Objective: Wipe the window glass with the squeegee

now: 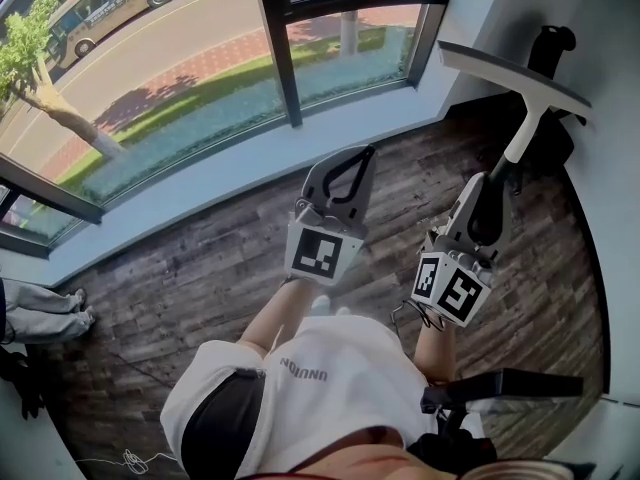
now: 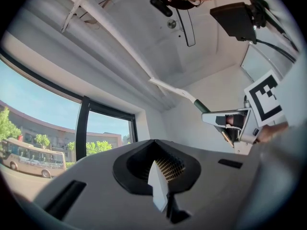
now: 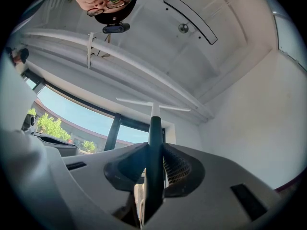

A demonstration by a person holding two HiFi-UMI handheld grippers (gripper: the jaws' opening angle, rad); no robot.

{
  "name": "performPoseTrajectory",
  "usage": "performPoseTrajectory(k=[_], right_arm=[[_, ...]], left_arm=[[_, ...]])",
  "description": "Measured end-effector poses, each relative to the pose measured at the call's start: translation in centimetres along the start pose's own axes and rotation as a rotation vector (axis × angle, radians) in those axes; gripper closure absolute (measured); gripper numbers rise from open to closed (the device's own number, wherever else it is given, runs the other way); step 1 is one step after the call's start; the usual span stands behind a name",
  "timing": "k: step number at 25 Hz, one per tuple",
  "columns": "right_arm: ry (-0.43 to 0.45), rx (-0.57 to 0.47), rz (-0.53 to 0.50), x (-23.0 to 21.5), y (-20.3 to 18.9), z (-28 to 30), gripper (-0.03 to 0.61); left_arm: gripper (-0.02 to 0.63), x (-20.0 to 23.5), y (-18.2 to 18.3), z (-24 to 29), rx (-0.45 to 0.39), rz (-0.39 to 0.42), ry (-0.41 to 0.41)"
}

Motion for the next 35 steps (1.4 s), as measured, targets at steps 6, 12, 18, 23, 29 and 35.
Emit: performPoseTrajectory(k=[6, 12, 18, 23, 29, 35], right_arm=[[0.02, 0.011, 0.015, -0.8, -0.8, 0.8, 0.486], [0.034, 0.013, 0.019, -0.4, -2.9, 3.6, 0.486], [0.033, 0.011, 0.016, 0.3, -6.4, 9.4, 0.486], [0.031, 0.007, 0.019, 1.8, -9.2, 16.5, 0.486], [0.039, 0.0, 0.031, 3.8, -12.3, 24.2, 0.486], [0.075, 0.019, 0.041, 5.4, -15.4, 29.9, 0.486]], left_arm=[[0.62, -0.6, -0.5, 0.1, 0.039, 0.01, 0.016], [0.618, 1.0, -2.4, 2.3, 0.033, -0.001, 0.033], [0.618, 3.9, -5.7, 7.6, 0.026, -0.004, 0.03], [0.618, 8.6, -8.3, 13.5, 0.021, 0.005, 0.02], [0.618, 13.7, -11.5, 18.7, 0.033, 0.014, 0.036], [0.618, 16.9, -14.3, 22.0, 0.062, 0.017, 0.057]])
Point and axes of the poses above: the fingertips, and each gripper's own axes: z forward along the fingers, x to its left, y out of its top, the point moved 10 cm from there along -z, backward along the fingers, and after that the axes turned 7 degrees about z, right-handed, at the moved point
